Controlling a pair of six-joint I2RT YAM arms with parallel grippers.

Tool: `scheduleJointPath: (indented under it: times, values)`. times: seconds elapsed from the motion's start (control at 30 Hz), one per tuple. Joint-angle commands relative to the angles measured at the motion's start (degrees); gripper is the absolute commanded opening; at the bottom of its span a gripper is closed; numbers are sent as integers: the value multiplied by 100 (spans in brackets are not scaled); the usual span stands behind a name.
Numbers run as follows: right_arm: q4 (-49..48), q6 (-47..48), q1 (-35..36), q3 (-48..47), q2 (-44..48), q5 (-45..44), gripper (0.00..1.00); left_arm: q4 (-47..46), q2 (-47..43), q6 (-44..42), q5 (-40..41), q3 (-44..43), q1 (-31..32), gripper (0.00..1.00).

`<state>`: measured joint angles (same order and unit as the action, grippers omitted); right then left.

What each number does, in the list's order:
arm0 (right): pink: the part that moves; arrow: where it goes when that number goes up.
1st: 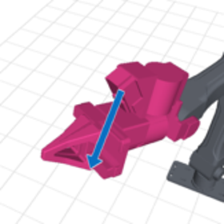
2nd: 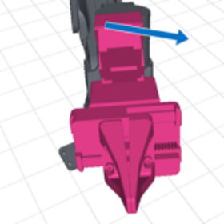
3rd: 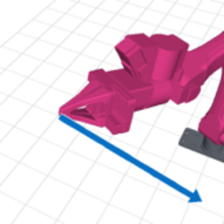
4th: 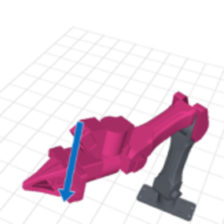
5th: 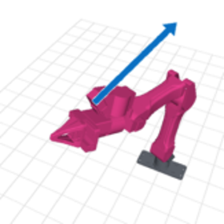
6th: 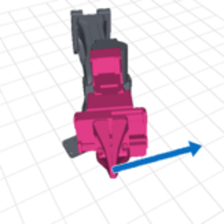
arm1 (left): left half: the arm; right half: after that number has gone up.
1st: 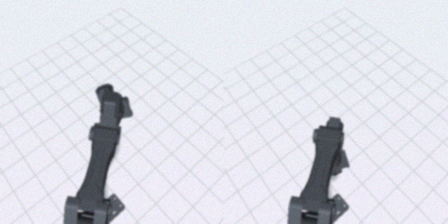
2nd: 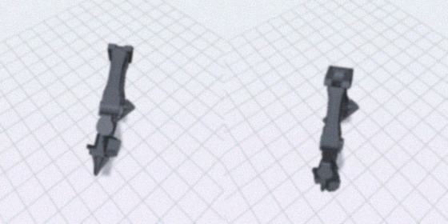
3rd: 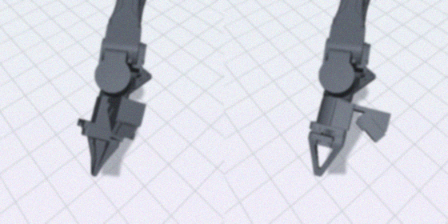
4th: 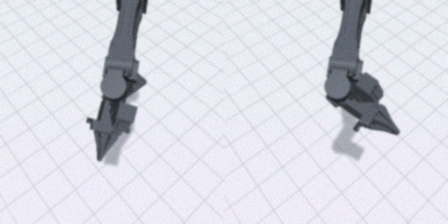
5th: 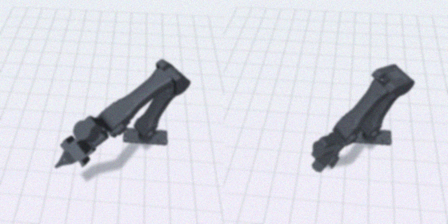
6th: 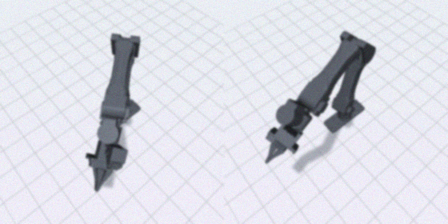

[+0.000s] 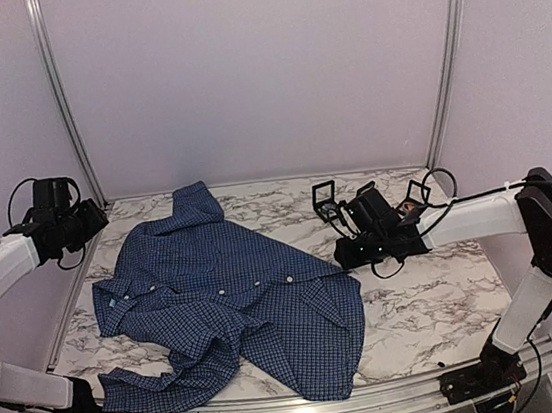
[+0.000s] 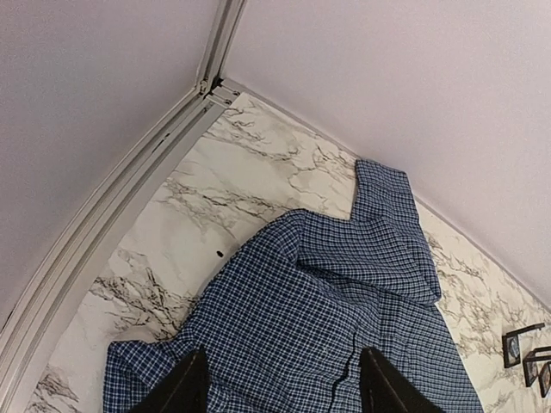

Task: Remove the brooch from the garment
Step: Flatten out the crumpled clothing at the center of the board.

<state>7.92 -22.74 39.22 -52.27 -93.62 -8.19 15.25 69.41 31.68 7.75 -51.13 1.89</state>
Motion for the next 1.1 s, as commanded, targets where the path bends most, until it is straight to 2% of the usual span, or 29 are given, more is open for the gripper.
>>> scheduleJointPath:
  times: [0.0, 0.17, 0.37, 0.53, 0.67, 1.07]
  values:
    - [206, 96, 58, -317, 56, -36, 38, 2, 807, -231, -123, -747, 413, 63]
    - [303, 86, 76, -412, 102, -8, 45, -283, 2120, -127, -343, -1681, 837, 66]
    - [426, 58, 99, -459, 256, 8, 49, -474, 3645, 44, -493, -2970, 983, 67]
    - [528, 17, 112, -494, 422, 36, 49, -141, 4996, 69, -368, -4463, 1006, 67]
    - [631, 9, 121, -517, 568, 36, 49, 100, 5899, 44, -206, -5316, 1015, 68]
    - [762, 24, 121, -495, 729, 46, 49, 1161, 7670, 29, 291, -7553, 1278, 71]
